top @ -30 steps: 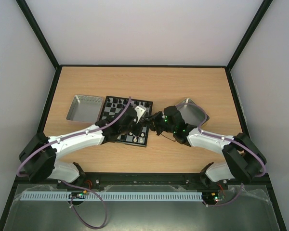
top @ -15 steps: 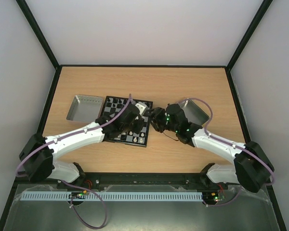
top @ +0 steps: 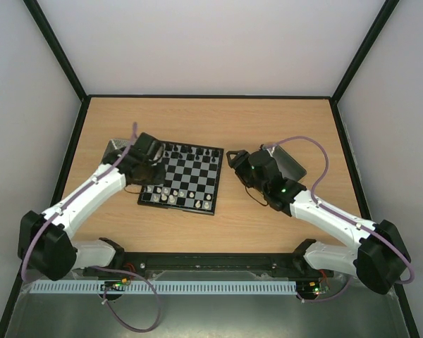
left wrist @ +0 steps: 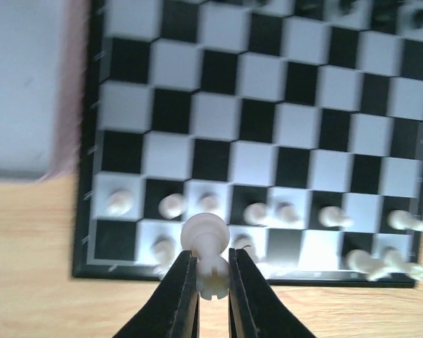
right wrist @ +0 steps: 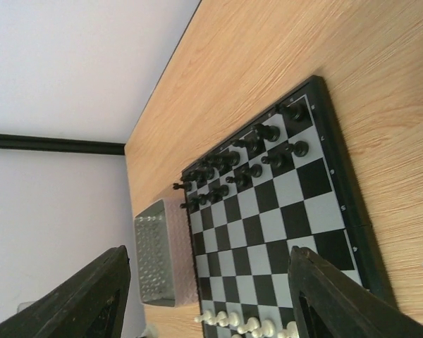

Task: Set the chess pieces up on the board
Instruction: Place the chess piece on the chessboard.

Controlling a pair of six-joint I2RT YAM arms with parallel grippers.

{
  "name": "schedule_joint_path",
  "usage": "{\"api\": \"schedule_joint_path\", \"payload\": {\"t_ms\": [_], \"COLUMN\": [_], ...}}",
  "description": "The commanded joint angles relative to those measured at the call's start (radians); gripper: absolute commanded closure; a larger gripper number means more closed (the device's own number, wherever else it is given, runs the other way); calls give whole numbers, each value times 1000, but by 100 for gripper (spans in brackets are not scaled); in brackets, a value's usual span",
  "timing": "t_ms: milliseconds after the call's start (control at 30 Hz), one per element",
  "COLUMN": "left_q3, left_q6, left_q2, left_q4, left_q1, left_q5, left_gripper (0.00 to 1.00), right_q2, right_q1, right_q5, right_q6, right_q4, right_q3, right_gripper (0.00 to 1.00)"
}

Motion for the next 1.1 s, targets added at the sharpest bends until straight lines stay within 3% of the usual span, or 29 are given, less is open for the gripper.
{"api": "schedule_joint_path", "payload": {"t_ms": [0,100,333,1067], "left_q3": [-75,-93,-105,-147], "left_q6": [-30,-19,13,41], "left_q2": [-35,-16,78,243], "left_q4": [-169,-169,-177,-51], "left_q1": [150,223,269,279], "left_q5": [89,100,80,117], "left_gripper": [98,98,98,95], "right_q2": [-11,-8,-10,-17], "right_q1": [-11,-22,-56,-104], "right_q5": [58,35,-3,-31], "right_q6": [-55,-56,-61,-63], "right_q4": [-30,-8,13,25], "right_q3": [12,-14,-52,-86], "right_gripper": [39,39,39,39]}}
